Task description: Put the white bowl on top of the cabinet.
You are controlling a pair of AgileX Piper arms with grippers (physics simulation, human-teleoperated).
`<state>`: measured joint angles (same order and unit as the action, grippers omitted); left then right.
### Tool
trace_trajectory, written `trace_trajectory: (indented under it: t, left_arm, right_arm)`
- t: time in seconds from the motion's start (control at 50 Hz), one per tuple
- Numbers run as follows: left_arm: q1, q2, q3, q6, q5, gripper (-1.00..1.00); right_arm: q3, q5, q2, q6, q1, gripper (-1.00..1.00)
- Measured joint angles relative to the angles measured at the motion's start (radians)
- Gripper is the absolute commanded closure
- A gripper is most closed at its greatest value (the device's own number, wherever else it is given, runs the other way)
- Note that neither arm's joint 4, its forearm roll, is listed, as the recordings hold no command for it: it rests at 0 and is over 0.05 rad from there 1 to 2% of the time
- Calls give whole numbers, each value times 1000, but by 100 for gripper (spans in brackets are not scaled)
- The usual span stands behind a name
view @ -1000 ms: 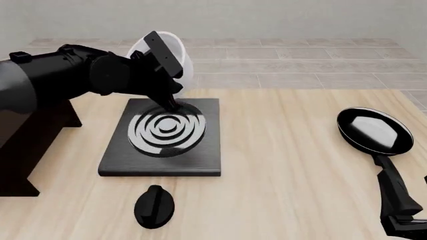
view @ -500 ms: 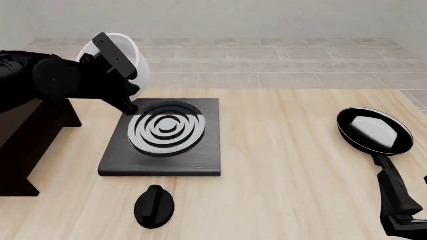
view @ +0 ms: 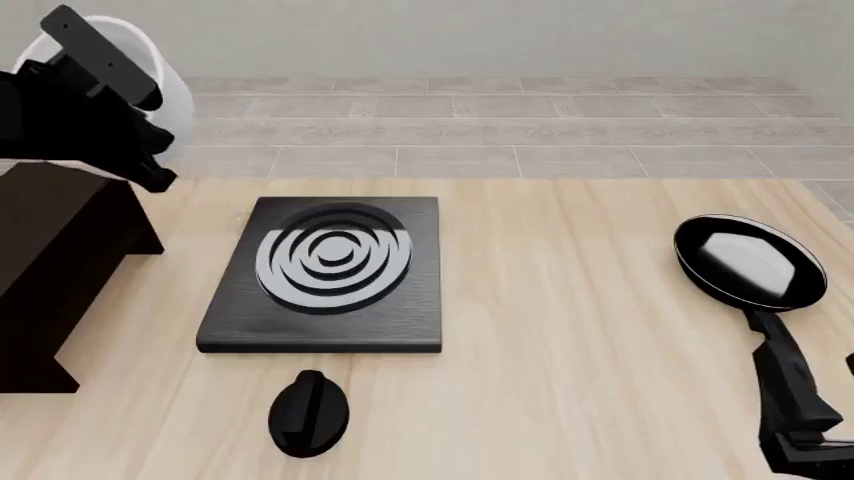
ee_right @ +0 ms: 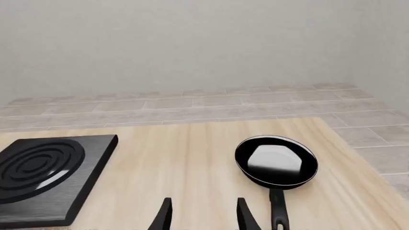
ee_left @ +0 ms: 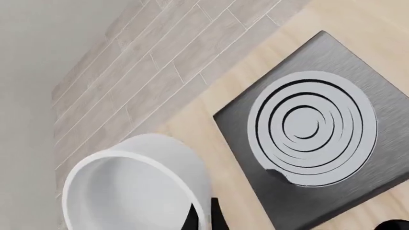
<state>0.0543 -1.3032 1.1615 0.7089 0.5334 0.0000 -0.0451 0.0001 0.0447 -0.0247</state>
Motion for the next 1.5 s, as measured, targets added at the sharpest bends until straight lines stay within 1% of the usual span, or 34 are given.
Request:
trace_trajectory:
  t: [0.16, 0.44, 0.58, 0.84, 1.2, 1.5]
  left_arm:
    - [-72, 1, 29, 16, 34, 100]
    - [-202, -30, 40, 41, 53, 100]
    - [-249, -44, 43, 45, 55, 100]
    - [-321, -65, 17, 52, 42, 100]
    - [-378, -95, -64, 42, -18, 100]
    - [-382, -86, -100, 36, -73, 100]
  right_arm:
    - [0, -2, 0, 0, 0, -100]
    - [0, -3, 0, 0, 0, -100]
    - [0, -3, 0, 0, 0, -100]
    - [0, -3, 0, 0, 0, -100]
    - [0, -3, 0, 0, 0, -100]
    - [0, -3, 0, 0, 0, -100]
